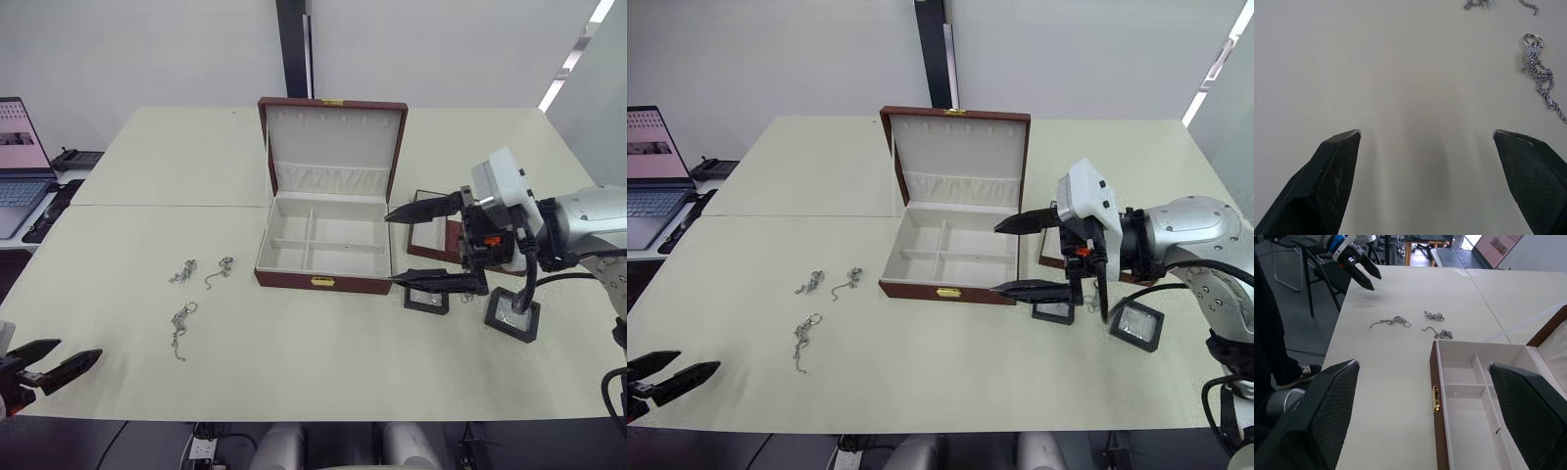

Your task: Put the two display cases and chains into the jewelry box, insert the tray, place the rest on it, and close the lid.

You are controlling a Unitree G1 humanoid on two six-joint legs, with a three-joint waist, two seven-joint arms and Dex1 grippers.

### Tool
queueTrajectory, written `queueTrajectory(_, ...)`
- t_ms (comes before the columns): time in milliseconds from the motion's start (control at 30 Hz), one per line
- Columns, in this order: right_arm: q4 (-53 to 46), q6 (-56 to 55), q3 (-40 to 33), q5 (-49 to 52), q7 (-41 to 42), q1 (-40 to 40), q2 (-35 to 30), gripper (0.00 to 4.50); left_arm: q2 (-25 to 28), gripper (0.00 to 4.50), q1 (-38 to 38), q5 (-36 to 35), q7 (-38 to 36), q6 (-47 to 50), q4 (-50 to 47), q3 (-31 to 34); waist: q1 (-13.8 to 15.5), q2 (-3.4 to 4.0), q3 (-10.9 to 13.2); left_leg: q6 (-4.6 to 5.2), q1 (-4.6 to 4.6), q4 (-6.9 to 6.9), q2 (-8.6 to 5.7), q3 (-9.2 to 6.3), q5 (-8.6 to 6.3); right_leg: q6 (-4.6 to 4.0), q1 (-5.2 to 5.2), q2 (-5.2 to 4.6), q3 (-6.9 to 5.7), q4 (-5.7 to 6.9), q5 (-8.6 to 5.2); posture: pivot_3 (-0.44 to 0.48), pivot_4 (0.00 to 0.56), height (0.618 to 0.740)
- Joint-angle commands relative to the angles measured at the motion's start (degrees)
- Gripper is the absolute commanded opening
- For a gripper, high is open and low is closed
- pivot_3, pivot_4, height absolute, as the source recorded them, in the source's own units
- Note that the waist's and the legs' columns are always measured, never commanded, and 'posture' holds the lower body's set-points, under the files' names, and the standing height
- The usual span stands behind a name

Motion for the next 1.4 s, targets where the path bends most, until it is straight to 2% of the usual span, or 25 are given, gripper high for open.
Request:
queueTrajectory(33, -1.5, 0.9, -0.1, 0.9, -2.6, -2.4, 1.7, 4.48, 0.6, 4.50, -1.3, -0.9, 0.4, 0.2, -0.8, 1.2, -0.1, 0.00, 0.0, 0.00, 0.00, 0.00, 0.00, 0.00, 0.00, 0.00, -0.01, 0.01, 0.00, 0.01, 0.00, 0.000, 0.150, 0.740)
queueTrajectory(367, -3.4, 1.5, 2.8, -1.8, -7.7, -3.4, 4.5, 4.48, 0.2, 4.50, -8.1, -1.8, 1.4, 1.2, -1.6, -2.2, 0.0, 0.00, 0.0, -0.01, -0.02, 0.00, 0.00, 0.01, 0.00, -0.01, -0.11, 0.04, 0.02, 0.06, 0.01, 0.000, 0.150, 0.740)
queueTrajectory(700, -4.6, 1.8, 3.2, -3.1, -8.8, -2.0, 4.3, 4.48, -3.8, 4.50, -21.1, 0.0, 11.8, 4.5, -5.1, -11.7, -0.1, -0.02, 0.0, -0.04, -0.02, 0.01, -0.01, 0.02, 0.02, 0.00, -0.10, 0.07, 0.03, 0.08, 0.02, 0.000, 0.150, 0.740)
queueTrajectory(933, -5.3, 2.1, 3.9, -3.2, -9.8, -1.4, 4.5, 4.48, -4.4, 4.50, -28.8, 6.6, 17.3, 3.3, -2.4, -21.4, -0.2, -0.02, 0.0, -0.13, -0.03, 0.01, -0.01, 0.06, 0.08, 0.00, -0.16, 0.10, 0.08, 0.10, 0.02, 0.000, 0.150, 0.740)
queueTrajectory(1100, -5.7, 2.3, 3.8, -3.0, -10.1, -1.3, 4.3, 4.48, -5.5, 4.50, -32.7, 9.3, 19.0, 1.6, 1.1, -25.1, -0.2, -0.03, 0.0, -0.14, -0.04, 0.01, -0.02, 0.10, 0.08, 0.00, -0.20, 0.11, 0.13, 0.10, 0.02, 0.000, 0.150, 0.740)
queueTrajectory(1400, -6.0, 2.5, 3.8, -2.7, -10.8, -1.5, 4.3, 4.48, -7.1, 4.50, -37.0, 11.9, 17.7, -0.2, 7.7, -29.8, -0.1, -0.03, 0.0, -0.15, -0.07, 0.02, -0.03, 0.09, 0.09, 0.01, -0.22, 0.11, 0.11, 0.11, 0.03, 0.000, 0.150, 0.740)
